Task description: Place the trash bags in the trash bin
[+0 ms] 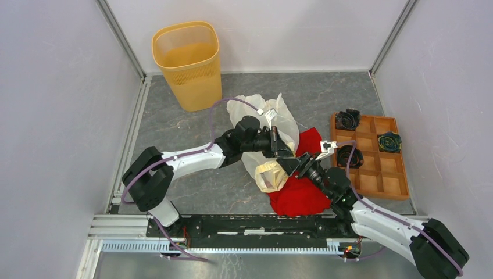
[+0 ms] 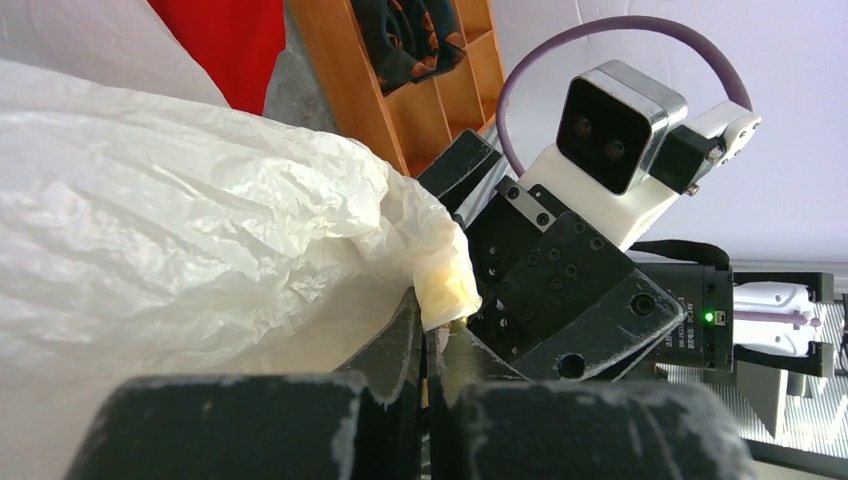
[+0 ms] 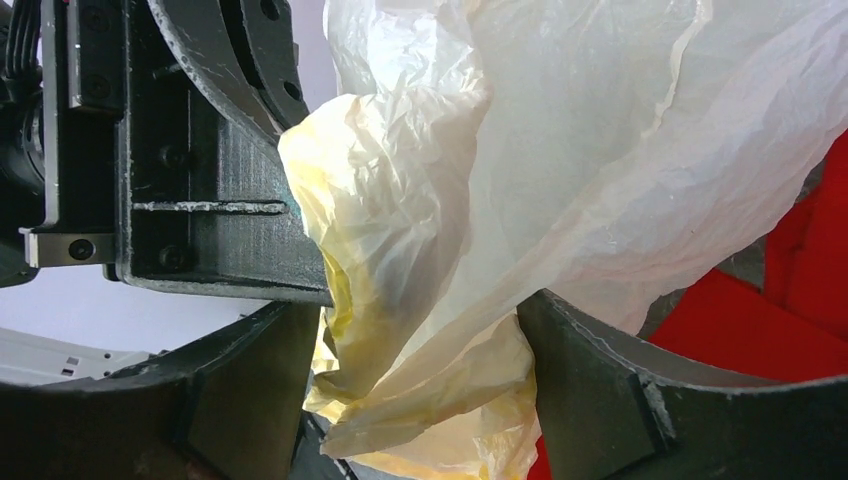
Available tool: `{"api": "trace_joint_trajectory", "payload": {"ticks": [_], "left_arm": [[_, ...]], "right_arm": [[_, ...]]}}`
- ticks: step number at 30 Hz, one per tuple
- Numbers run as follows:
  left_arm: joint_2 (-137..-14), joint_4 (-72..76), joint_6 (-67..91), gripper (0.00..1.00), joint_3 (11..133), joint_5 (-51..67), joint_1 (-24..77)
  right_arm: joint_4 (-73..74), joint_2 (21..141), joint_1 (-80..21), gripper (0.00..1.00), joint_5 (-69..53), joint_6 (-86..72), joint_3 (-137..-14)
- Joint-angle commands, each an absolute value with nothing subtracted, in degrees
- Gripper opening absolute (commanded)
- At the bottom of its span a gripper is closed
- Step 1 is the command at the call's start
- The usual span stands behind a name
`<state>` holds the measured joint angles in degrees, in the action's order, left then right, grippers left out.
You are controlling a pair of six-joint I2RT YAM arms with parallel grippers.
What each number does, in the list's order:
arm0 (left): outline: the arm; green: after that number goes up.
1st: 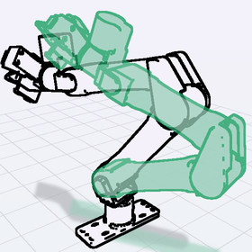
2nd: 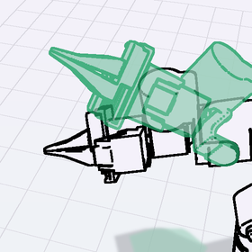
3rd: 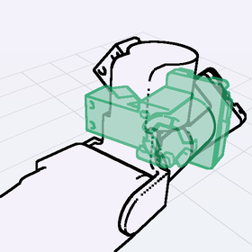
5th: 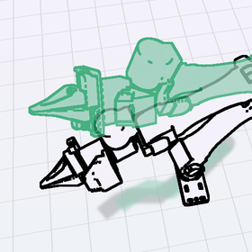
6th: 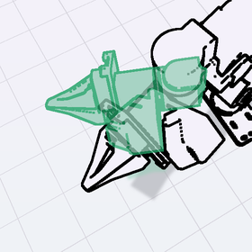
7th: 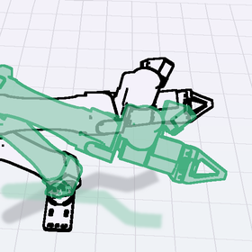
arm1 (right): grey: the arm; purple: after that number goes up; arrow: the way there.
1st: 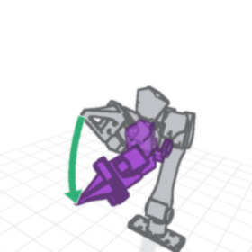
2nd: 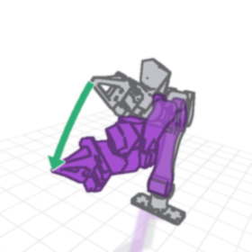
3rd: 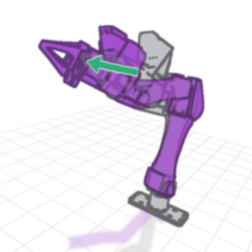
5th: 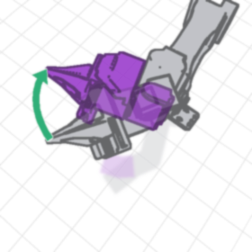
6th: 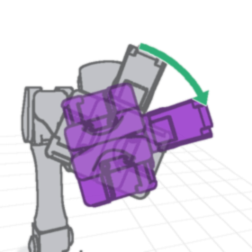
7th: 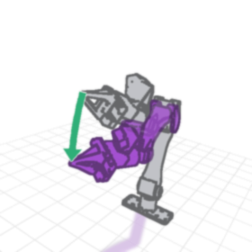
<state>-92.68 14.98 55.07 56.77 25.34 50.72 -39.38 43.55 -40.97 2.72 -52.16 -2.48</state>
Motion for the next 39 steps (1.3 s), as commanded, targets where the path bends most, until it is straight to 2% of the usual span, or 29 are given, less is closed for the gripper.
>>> {"api": "trace_joint_trajectory", "payload": {"ticks": [1, 5, 6, 7, 9, 10, 14, 16, 21, 24, 28, 34, 36, 39], "left_arm": [[-90.82, 17.83, 58.02, 0.02, 56.54, 26.31, 51.24], [-89.36, 16.98, 56.59, 0.02, 57.22, 26.39, 51.24], [-88.73, 15.55, 55.55, 0.04, 57.61, 26.02, 51.24], [-88.07, 13.37, 54.00, 0.10, 58.10, 25.17, 51.25], [-86.20, 7.79, 50.09, 0.32, 59.35, 22.50, 51.24], [-85.10, 4.28, 47.61, 0.47, 60.05, 20.42, 51.24], [-78.25, -11.01, 35.26, 0.92, 63.50, 9.15, 51.20], [-74.86, -15.92, 29.94, 0.99, 65.36, 3.70, 51.11], [-70.35, -29.83, 19.98, 1.00, 73.01, -13.15, 49.27], [-72.09, -34.35, 17.18, 1.00, 80.13, -19.69, 43.07], [-78.75, -35.16, 15.90, 1.00, 92.34, -21.88, 32.73], [-94.89, -34.60, 5.84, 1.00, 114.03, -26.91, 30.30], [-100.26, -35.65, 2.28, 0.95, 120.60, -28.27, 29.84], [-108.14, -37.81, -2.67, 0.81, 130.46, -30.16, 29.27]], "right_arm": [[-45.10, 44.83, -41.31, 0.73, 7.65, -50.48, -3.09], [-45.03, 46.15, -41.85, 0.49, 8.55, -49.94, -3.61], [-45.00, 46.23, -42.16, 0.43, 9.05, -49.62, -3.46], [-44.98, 46.40, -42.27, 0.32, 9.72, -49.12, -3.14], [-44.51, 46.49, -42.28, 0.12, 10.80, -48.65, -2.49], [-43.65, 46.47, -42.22, 0.03, 11.28, -48.26, -2.37], [-38.45, 44.10, -42.23, 0.00, 13.54, -45.43, -2.79], [-34.42, 42.10, -42.25, 0.00, 15.07, -43.59, -3.31], [-23.93, 34.59, -42.27, 0.00, 16.36, -35.79, -5.58], [-17.05, 32.27, -42.25, 0.00, 14.30, -30.01, -9.50], [-10.24, 30.40, -42.25, 0.00, 11.43, -24.57, -14.47], [-7.39, 27.76, -42.27, 0.00, 12.02, -22.80, -16.79], [-7.21, 27.17, -42.26, 0.00, 11.95, -22.76, -16.74], [-6.71, 26.57, -42.26, 0.00, 11.95, -22.85, -16.85]]}}
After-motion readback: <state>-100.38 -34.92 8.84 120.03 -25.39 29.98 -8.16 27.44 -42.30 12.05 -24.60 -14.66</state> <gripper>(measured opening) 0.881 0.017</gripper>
